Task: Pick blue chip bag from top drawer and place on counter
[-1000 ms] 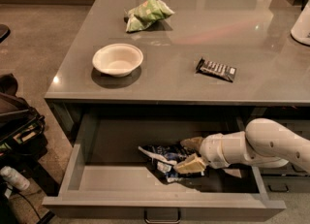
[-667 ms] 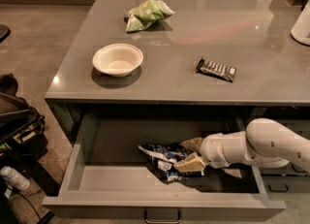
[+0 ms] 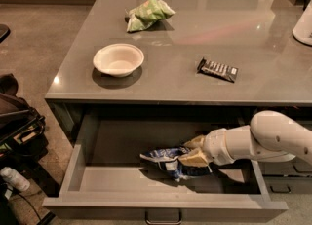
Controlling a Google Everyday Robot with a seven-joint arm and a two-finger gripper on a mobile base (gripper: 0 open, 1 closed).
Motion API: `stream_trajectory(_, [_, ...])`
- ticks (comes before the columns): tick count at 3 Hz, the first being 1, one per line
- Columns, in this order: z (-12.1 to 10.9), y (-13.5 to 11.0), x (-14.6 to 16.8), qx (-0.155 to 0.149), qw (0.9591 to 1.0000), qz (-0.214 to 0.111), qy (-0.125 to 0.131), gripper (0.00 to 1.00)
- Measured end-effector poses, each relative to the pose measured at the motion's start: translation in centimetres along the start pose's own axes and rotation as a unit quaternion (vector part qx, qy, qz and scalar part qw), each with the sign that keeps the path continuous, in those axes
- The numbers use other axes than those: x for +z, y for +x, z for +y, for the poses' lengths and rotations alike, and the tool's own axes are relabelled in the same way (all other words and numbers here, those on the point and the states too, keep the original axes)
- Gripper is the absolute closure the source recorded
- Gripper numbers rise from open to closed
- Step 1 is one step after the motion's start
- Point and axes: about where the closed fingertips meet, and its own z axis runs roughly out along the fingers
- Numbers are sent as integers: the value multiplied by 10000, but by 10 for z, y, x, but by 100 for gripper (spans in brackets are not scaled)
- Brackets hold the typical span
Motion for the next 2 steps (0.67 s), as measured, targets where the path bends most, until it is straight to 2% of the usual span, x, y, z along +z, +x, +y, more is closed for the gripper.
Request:
stream_trajectory(1, [10, -40, -36, -146, 9995, 275, 14, 100])
stream_trajectory(2, [23, -85, -76, -365, 9967, 672, 257, 100])
